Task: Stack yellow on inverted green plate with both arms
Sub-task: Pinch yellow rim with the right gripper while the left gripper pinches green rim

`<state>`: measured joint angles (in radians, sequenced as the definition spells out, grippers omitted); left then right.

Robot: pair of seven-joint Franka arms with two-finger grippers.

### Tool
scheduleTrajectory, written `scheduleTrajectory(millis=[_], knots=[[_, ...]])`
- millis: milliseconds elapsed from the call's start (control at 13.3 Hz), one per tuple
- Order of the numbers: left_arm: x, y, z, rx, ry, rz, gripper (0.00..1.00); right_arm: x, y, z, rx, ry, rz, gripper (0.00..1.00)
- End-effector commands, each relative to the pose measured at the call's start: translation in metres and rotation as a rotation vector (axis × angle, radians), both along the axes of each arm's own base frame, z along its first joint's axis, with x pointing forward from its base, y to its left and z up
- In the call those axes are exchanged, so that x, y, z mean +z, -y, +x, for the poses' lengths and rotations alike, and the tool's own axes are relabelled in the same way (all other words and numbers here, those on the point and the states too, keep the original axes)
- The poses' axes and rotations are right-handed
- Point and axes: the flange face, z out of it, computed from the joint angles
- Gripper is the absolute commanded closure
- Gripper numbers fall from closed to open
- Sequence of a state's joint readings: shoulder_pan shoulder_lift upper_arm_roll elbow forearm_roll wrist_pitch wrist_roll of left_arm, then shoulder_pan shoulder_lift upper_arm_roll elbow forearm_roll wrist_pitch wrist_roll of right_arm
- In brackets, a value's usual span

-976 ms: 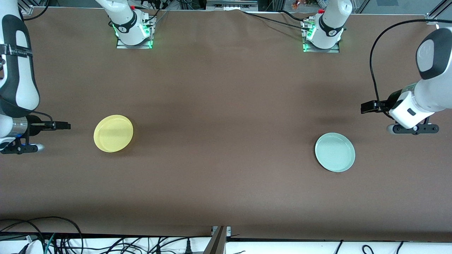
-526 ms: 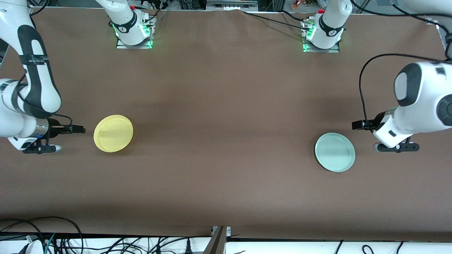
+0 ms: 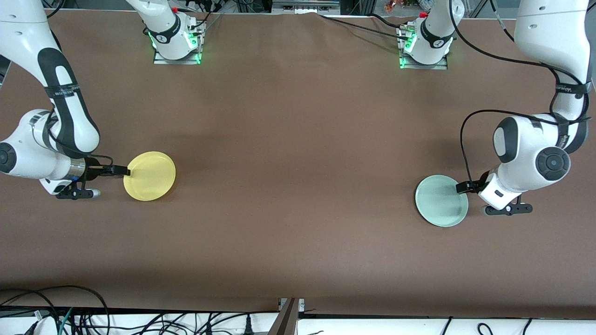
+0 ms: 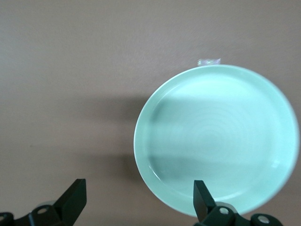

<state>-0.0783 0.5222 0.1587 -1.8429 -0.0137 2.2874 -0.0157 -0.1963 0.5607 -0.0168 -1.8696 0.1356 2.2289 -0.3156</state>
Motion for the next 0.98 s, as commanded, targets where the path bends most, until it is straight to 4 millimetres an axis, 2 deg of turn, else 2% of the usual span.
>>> scheduleTrajectory(millis=[0, 75, 150, 225, 300, 375, 450, 601, 676, 751, 826, 901], knots=[[-0.027, -0.004, -0.001, -0.008, 0.018, 0.011, 0.00, -0.010, 0.002, -0.012, -0.027, 0.012, 0.050, 0.00], [-0.038, -0.007, -0.002, -0.006, 0.006, 0.011, 0.00, -0.013, 0.001, -0.013, -0.030, 0.007, 0.055, 0.00], [-0.047, -0.008, -0.004, -0.005, -0.008, 0.012, 0.06, -0.017, 0.000, -0.014, -0.029, 0.000, 0.059, 0.00], [-0.055, -0.008, -0.006, -0.005, -0.020, 0.013, 0.26, -0.017, 0.001, -0.015, -0.014, 0.002, 0.061, 0.00], [-0.060, -0.008, -0.007, -0.006, -0.028, 0.015, 0.31, -0.017, 0.001, -0.015, -0.008, 0.003, 0.064, 0.00], [-0.063, -0.007, -0.007, -0.008, -0.033, 0.015, 0.41, -0.017, 0.002, -0.015, -0.009, 0.005, 0.063, 0.03], [-0.067, -0.007, -0.008, -0.010, -0.039, 0.015, 0.50, -0.017, 0.002, -0.015, -0.008, 0.003, 0.063, 0.12], [-0.067, -0.006, -0.008, -0.016, -0.041, 0.019, 0.83, -0.017, 0.001, -0.015, -0.005, -0.001, 0.066, 0.30], [-0.066, -0.006, -0.006, -0.016, -0.041, 0.019, 0.95, -0.017, 0.002, -0.016, -0.006, -0.004, 0.066, 0.40], [-0.063, -0.002, -0.005, -0.024, -0.038, 0.021, 1.00, -0.018, 0.003, -0.016, -0.007, -0.005, 0.067, 0.48], [-0.060, 0.001, -0.004, -0.028, -0.035, 0.022, 1.00, -0.017, 0.005, -0.016, 0.002, -0.003, 0.069, 0.59], [-0.057, 0.003, -0.002, -0.029, -0.029, 0.021, 1.00, -0.020, 0.006, -0.016, 0.034, -0.002, 0.077, 0.75]])
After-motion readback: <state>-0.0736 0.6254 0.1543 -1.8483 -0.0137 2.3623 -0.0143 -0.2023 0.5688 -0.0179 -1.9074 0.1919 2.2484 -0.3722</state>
